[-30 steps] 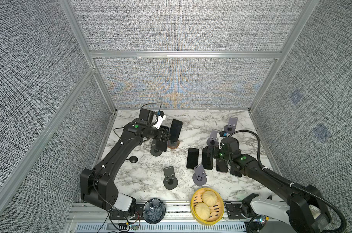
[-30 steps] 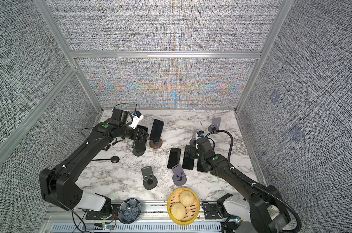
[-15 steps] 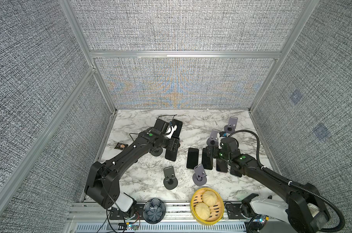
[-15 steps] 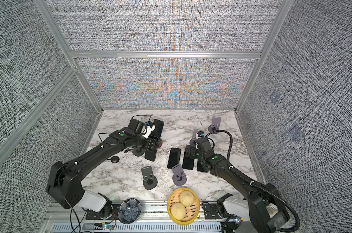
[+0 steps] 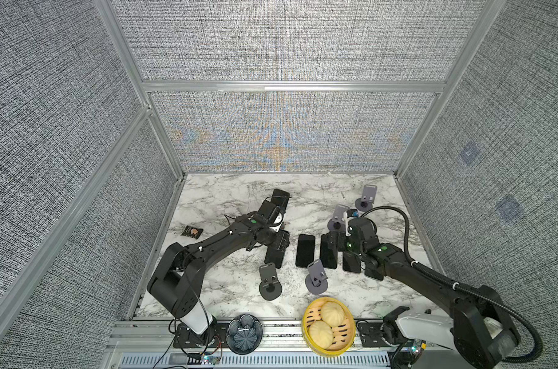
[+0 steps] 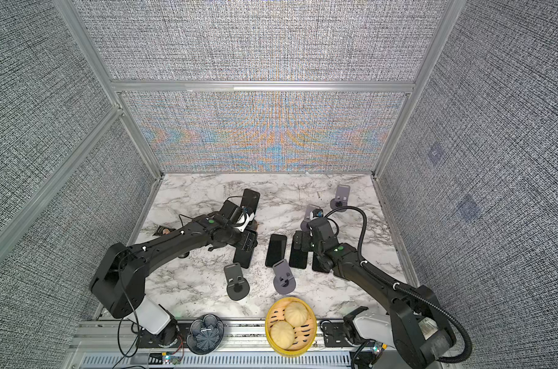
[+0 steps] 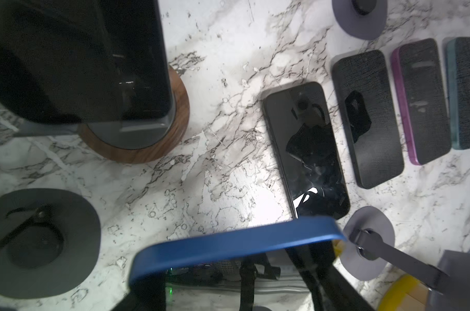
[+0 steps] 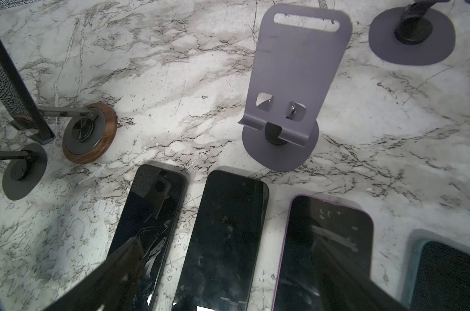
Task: Remove the phone from the phone stand
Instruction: Place the phone at the center of the table.
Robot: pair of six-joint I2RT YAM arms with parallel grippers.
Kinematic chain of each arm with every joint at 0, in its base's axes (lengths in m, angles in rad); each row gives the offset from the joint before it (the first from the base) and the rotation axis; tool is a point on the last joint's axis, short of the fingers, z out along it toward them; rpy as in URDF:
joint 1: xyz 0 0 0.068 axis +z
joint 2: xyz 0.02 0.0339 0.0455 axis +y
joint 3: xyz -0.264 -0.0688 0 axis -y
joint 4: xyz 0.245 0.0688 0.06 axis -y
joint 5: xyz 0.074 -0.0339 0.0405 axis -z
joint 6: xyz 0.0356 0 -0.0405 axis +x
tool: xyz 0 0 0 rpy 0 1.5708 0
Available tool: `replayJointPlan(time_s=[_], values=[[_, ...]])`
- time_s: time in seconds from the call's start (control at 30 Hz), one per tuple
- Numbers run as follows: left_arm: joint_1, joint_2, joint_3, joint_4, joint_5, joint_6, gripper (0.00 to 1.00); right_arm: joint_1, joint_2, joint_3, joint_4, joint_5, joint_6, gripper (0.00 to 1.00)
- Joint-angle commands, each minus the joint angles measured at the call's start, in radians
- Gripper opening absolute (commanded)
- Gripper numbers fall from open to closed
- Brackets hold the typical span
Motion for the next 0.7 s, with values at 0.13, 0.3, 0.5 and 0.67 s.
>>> replayJointPlan(time_s=[0.13, 0.3, 0.5, 0.67], values=[[-0.021, 0.068, 0.011, 0.034, -0.032, -0.015, 0.6, 0.001, -0.009, 0.009, 0.007, 0.031, 0.004, 0.99], [-0.031, 0.101, 0.013, 0.017, -0.071, -0.017, 0.6, 0.002, -0.013, 0.009, 0.007, 0.029, 0.007, 0.99], [-0.035, 0.136, 0.015, 0.023, -0.094, -0.024, 0.6, -0.001, -0.017, 0.006, 0.005, 0.029, 0.008, 0.99], [-0.04, 0.179, 0.023, 0.034, -0.106, -0.037, 0.6, 0.0, -0.03, 0.006, 0.001, 0.035, 0.005, 0.99]])
